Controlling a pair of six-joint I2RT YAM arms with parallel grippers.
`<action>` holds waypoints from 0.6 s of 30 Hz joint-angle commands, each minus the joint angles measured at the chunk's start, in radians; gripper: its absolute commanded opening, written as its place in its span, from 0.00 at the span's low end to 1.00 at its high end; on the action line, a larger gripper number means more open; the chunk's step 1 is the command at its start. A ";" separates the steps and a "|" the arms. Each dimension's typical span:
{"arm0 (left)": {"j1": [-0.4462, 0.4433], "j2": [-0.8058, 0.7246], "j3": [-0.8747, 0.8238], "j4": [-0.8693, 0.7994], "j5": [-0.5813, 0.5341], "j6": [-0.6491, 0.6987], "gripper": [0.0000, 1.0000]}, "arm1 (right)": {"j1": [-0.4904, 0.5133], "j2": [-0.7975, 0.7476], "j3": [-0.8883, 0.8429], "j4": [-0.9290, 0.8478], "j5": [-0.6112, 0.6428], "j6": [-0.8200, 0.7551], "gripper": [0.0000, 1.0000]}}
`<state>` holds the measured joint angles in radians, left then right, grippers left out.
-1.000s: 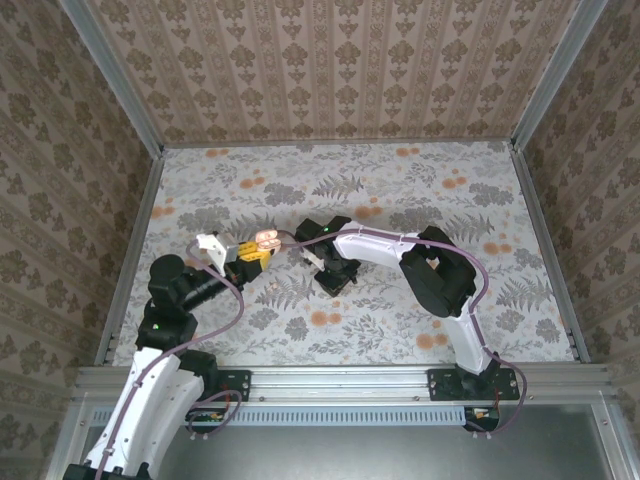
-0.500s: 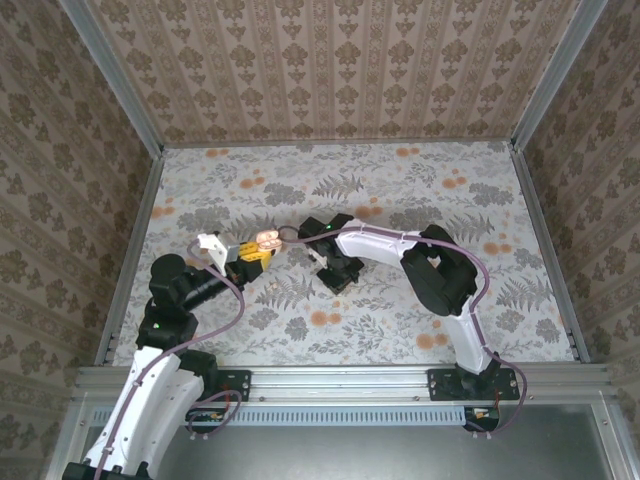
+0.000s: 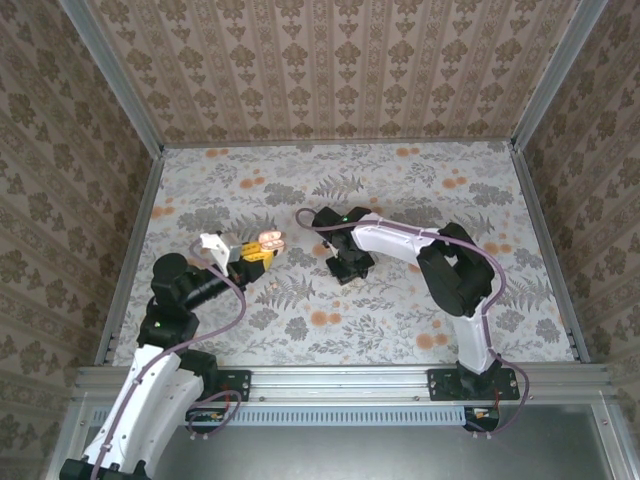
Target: Insert the wireless bluetooth earbuds into the charging case
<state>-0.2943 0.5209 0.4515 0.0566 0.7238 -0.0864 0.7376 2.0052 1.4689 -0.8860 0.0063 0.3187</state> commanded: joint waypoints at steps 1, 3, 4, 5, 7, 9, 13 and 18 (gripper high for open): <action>-0.016 0.019 -0.021 0.103 0.012 -0.019 0.00 | -0.006 -0.108 -0.015 0.031 -0.007 0.101 0.19; -0.032 0.037 -0.032 0.159 0.011 -0.022 0.00 | -0.008 -0.156 -0.018 0.033 0.026 0.139 0.19; -0.042 0.047 -0.036 0.185 0.009 -0.020 0.00 | -0.008 -0.184 -0.018 0.035 0.043 0.156 0.19; -0.050 0.058 -0.040 0.208 0.005 -0.018 0.00 | -0.008 -0.207 -0.018 0.035 0.059 0.168 0.19; -0.074 0.086 -0.042 0.251 -0.008 -0.007 0.00 | -0.007 -0.260 -0.027 0.046 0.086 0.193 0.19; -0.104 0.116 -0.039 0.280 -0.036 0.012 0.00 | -0.008 -0.312 -0.032 0.054 0.115 0.217 0.19; -0.204 0.179 -0.044 0.357 -0.153 0.077 0.00 | -0.008 -0.412 -0.045 0.086 0.169 0.273 0.19; -0.315 0.272 -0.023 0.449 -0.301 0.153 0.00 | -0.006 -0.540 -0.093 0.183 0.209 0.334 0.18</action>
<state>-0.5713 0.7650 0.4137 0.4000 0.5354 -0.0067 0.7353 1.5295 1.4025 -0.7677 0.1528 0.5865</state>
